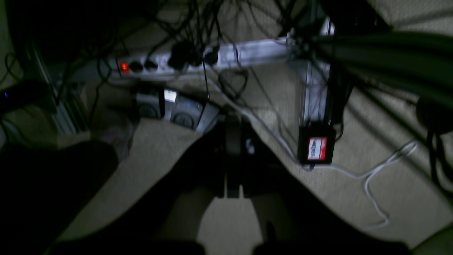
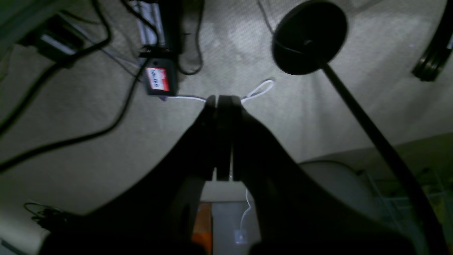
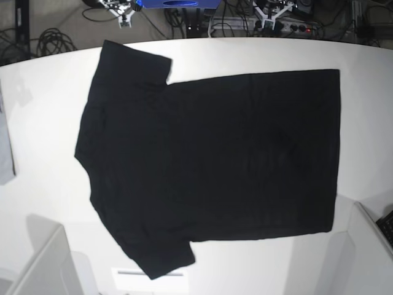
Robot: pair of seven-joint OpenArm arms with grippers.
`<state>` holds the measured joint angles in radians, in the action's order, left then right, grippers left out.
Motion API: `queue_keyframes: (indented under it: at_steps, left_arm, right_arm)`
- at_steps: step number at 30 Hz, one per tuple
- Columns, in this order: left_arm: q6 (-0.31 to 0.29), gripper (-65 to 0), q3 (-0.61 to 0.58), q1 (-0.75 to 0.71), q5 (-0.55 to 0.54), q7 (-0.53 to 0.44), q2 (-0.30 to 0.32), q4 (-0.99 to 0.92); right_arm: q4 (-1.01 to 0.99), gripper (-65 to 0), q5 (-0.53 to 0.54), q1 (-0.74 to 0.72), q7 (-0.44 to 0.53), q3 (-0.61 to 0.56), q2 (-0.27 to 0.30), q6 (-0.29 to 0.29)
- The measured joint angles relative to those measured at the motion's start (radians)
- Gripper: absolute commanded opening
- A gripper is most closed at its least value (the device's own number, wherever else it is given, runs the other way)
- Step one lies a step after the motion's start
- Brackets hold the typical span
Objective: Fold the T-shirt properly
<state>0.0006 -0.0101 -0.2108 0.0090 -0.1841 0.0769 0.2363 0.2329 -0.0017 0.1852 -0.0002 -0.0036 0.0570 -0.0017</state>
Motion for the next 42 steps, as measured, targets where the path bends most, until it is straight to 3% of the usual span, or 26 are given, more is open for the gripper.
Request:
queue_keyframes:
  at_steps: [4,10,15,26,38,42]
  left_arm:
    - [0.0,-65.0,0.0,-0.027,0.004,-0.006,0.007,0.002]
    - [0.0,-65.0,0.0,-0.066,0.005,-0.007,0.009,0.031]
    - [0.0,-65.0,0.0,-0.185,0.006,-0.004,0.01,0.258]
    - [0.001,-65.0,0.01,-0.397,-0.01,0.002,0.084,0.597]
    - [-0.001,-65.0,0.009,-0.642,-0.009,0.012,0.151,1.098]
    - [0.0,-65.0,0.011,-0.686,-0.01,0.019,0.159,1.204]
  right_arm:
    - [0.144,-65.0,-0.002,0.099,-0.005,0.005,0.006,-0.002]
    - [0.381,-65.0,0.001,0.251,-0.086,0.005,-0.003,0.0]
    - [0.598,-65.0,0.0,0.359,-0.137,0.008,0.002,-0.001]
    - [0.896,-65.0,0.001,0.531,-0.186,0.211,-0.012,-0.001]
    - [1.193,-65.0,0.003,0.647,-0.19,0.386,-0.125,0.001]
    - [1.285,-65.0,0.005,0.65,-0.288,0.411,-0.133,0.002]
